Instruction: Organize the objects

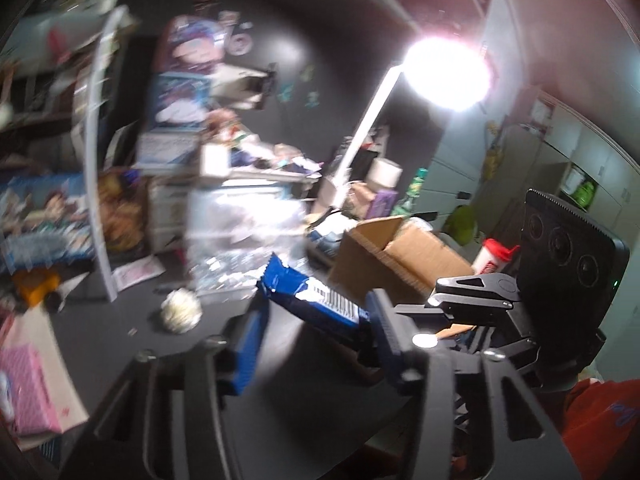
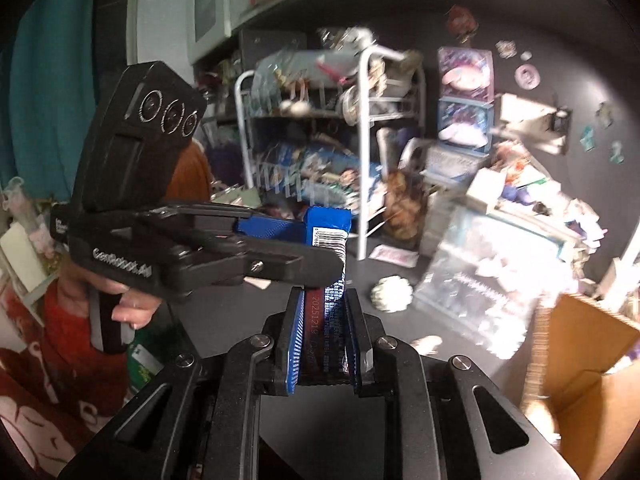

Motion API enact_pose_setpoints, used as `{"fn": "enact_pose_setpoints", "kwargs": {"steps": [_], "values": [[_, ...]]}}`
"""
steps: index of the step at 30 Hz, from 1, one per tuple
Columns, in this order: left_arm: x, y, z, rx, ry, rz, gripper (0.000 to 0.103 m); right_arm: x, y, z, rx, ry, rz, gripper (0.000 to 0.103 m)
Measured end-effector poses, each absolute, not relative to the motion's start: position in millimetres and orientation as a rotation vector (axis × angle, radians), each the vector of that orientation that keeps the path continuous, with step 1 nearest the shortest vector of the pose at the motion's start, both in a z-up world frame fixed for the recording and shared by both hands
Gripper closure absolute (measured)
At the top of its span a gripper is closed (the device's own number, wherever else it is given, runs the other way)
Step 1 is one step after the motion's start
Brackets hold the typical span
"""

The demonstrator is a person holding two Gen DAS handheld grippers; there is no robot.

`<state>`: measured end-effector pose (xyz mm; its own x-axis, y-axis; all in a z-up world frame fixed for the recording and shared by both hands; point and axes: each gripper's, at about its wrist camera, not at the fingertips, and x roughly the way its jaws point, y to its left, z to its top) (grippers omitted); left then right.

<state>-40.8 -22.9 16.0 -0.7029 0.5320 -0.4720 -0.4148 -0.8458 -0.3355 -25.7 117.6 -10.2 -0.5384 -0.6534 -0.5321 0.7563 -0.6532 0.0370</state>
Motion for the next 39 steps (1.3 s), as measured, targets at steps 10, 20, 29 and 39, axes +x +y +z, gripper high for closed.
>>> {"fn": "enact_pose_setpoints", "kwargs": {"steps": [10, 20, 29, 39], "values": [[-99.0, 78.3, 37.7, -0.8, -0.161, 2.346, 0.071, -40.9, 219.9, 2.1, 0.701, 0.155, -2.343, 0.089], [-141.3, 141.8, 18.9, -0.95, -0.04, 2.263, 0.071, -65.5, 271.8, -15.3, 0.872, 0.103, -2.344, 0.086], [-139.1, 144.3, 18.5, -0.943, -0.019, 2.276, 0.037, -67.2, 280.0, -19.5, 0.904, 0.109, -2.355, 0.074], [-117.1, 105.9, 29.6, -0.91, -0.034, 2.377, 0.031, -64.3, 275.5, -13.3, 0.906, 0.166, -2.428, 0.073]]}}
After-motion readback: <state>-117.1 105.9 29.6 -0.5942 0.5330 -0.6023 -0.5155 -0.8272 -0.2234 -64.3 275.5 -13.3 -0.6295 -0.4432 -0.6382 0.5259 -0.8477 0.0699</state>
